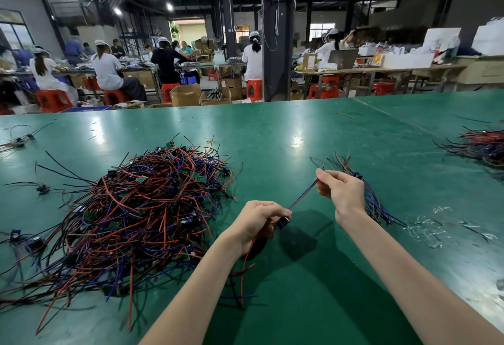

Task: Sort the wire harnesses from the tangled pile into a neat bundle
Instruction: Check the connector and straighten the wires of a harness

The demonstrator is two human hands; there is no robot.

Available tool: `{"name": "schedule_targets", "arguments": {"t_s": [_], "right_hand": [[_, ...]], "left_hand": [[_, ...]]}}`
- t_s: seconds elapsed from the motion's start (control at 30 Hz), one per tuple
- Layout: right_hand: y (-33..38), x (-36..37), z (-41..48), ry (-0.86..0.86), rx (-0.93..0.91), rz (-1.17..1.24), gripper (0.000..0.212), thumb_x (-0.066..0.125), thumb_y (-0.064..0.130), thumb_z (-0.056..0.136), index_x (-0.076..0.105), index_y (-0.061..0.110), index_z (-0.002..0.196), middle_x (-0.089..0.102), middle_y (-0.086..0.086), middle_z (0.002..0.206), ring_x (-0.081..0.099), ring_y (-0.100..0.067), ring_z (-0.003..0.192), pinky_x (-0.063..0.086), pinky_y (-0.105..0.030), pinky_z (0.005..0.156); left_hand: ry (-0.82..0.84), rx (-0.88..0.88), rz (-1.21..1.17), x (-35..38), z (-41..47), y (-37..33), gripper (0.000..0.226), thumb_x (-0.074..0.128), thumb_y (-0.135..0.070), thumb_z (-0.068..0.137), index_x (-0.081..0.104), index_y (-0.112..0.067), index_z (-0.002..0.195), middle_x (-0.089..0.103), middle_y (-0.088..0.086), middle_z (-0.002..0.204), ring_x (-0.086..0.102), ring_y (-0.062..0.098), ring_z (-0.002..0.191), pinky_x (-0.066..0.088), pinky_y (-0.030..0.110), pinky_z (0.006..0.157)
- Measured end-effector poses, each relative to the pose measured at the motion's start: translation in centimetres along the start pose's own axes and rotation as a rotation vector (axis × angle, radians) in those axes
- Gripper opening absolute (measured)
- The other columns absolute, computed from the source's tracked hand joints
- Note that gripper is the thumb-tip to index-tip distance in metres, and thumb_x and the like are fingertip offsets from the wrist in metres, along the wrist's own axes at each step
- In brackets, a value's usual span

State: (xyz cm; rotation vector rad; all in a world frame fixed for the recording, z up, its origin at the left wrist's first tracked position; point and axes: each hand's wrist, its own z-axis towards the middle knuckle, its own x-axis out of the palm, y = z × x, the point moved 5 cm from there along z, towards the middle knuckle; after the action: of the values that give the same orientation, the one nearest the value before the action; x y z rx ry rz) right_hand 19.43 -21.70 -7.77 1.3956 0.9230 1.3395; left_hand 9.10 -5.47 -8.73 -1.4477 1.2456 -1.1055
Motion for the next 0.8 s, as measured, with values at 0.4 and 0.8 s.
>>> {"name": "schedule_targets", "arguments": {"t_s": [0.4, 0.8], "right_hand": [[-0.6, -0.4, 0.6, -0.002, -0.037, -0.072, 0.004, 0.072, 0.002, 0.079, 0.070, 0.003, 0.081, 0.064, -0.006, 0.067, 0.056, -0.011, 0.053, 0.052, -0.015, 0.054], [0.8, -0.4, 0.2, -0.053, -0.256, -0.342, 0.008, 0.074, 0.012, 0.080, 0.070, 0.008, 0.074, 0.065, 0.002, 0.059, 0.055, -0.006, 0.049, 0.046, -0.016, 0.053]], "left_hand": [[-0.010, 0.005, 0.028, 0.0, 0.1, 0.2, 0.021, 0.065, -0.004, 0.080, 0.065, -0.007, 0.059, 0.043, 0.006, 0.055, 0.029, 0.011, 0.042, 0.024, 0.015, 0.038], [0.029, -0.007, 0.076, -0.2, 0.0, 0.2, 0.028, 0.064, -0.004, 0.079, 0.069, -0.012, 0.052, 0.044, 0.006, 0.054, 0.032, 0.009, 0.039, 0.024, 0.015, 0.037]]}}
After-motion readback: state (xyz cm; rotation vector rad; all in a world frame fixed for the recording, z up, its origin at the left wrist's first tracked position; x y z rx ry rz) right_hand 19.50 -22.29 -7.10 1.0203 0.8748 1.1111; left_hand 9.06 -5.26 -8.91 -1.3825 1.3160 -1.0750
